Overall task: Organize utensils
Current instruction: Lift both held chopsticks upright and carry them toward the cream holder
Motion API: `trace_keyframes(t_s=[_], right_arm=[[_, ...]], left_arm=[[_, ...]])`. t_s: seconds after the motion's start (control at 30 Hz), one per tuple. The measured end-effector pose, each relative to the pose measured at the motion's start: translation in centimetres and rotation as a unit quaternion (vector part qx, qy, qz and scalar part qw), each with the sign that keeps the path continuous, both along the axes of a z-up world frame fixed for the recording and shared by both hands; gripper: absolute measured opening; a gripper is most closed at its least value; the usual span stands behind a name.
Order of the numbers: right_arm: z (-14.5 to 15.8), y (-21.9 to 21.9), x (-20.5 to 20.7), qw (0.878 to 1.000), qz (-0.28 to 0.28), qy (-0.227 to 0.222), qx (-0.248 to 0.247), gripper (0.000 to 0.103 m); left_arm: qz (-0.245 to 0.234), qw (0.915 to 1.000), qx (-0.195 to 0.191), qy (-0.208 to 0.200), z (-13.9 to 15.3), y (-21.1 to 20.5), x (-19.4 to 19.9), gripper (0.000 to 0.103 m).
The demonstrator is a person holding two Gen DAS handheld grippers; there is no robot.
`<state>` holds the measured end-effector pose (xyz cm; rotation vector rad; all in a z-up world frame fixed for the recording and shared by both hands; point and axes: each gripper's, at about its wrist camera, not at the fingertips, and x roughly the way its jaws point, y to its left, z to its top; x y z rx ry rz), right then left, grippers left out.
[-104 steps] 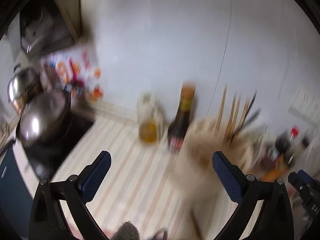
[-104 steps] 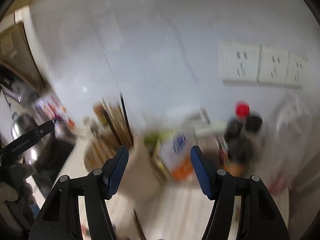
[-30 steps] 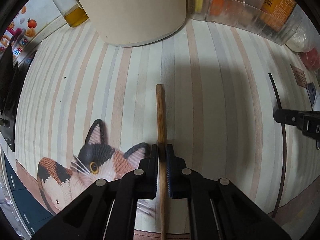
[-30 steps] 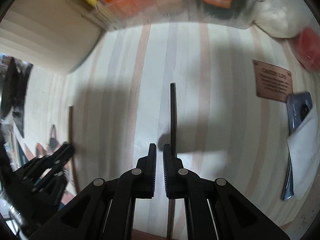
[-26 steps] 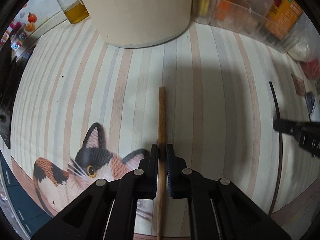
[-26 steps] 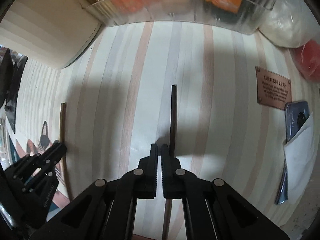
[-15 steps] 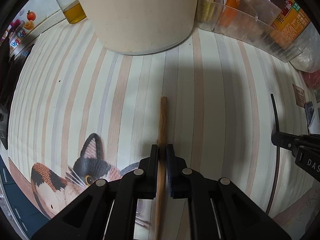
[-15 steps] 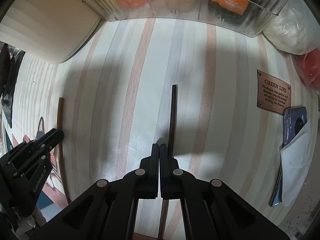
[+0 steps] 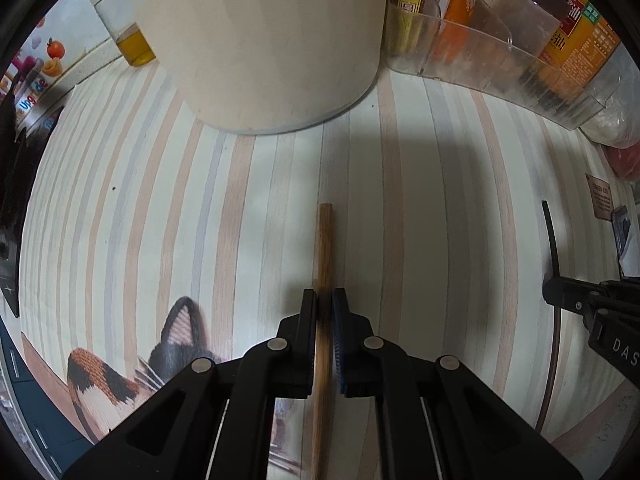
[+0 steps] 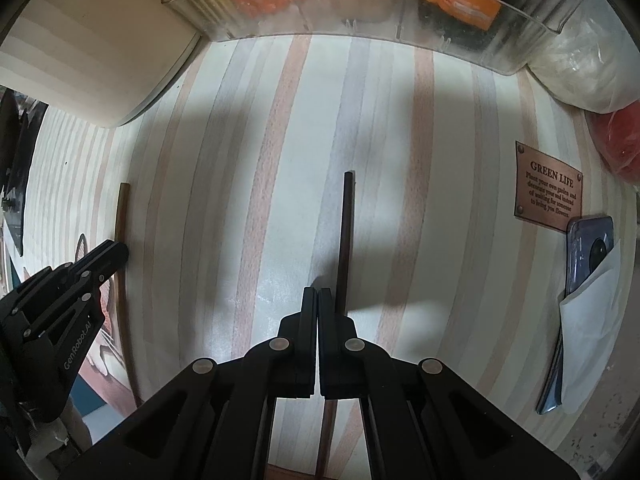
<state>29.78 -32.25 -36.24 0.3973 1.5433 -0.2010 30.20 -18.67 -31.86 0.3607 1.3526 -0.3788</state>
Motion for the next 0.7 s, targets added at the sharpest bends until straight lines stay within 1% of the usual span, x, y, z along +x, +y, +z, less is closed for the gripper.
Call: trace_keyframes(t_s=[0.1, 0.17, 0.23, 0.3, 0.5, 0.7], right_arm=[[0.2, 0.6, 0.0, 1.000, 0.000, -0.010, -0.011, 0.000], [0.5, 0.9, -0.2, 1.000, -0.004, -0.026, -0.008, 0.000], [0.9, 1.3, -0.6, 0.999, -0.003, -0.040, -0.012, 0.000], [1.5, 1.6, -0.9, 0.998, -0.004, -0.060, -0.006, 0.000], [4.4, 2.3, -2.3, 0.993, -0.001, -0.116, 0.000, 0.000], [7.8, 2.4, -4.1, 0.985, 0.000, -0.171, -0.003, 0.000]], left_arm=[[0.001, 0.9999, -0.001, -0.014, 0.6, -0.1, -0.3, 0.005], [0.001, 0.9997, -0.008, -0.022, 1.2, -0.7, -0.2, 0.005], [-0.001, 0.9992, -0.018, -0.036, 2.7, -0.4, -0.8, 0.005], [-0.002, 0.9984, -0.027, -0.049, 4.1, -0.2, -1.2, 0.005], [-0.005, 0.9952, -0.051, -0.084, 8.2, 0.3, -1.8, 0.005], [-0.004, 0.9920, -0.073, -0.103, 10.9, 0.8, -2.3, 0.005]])
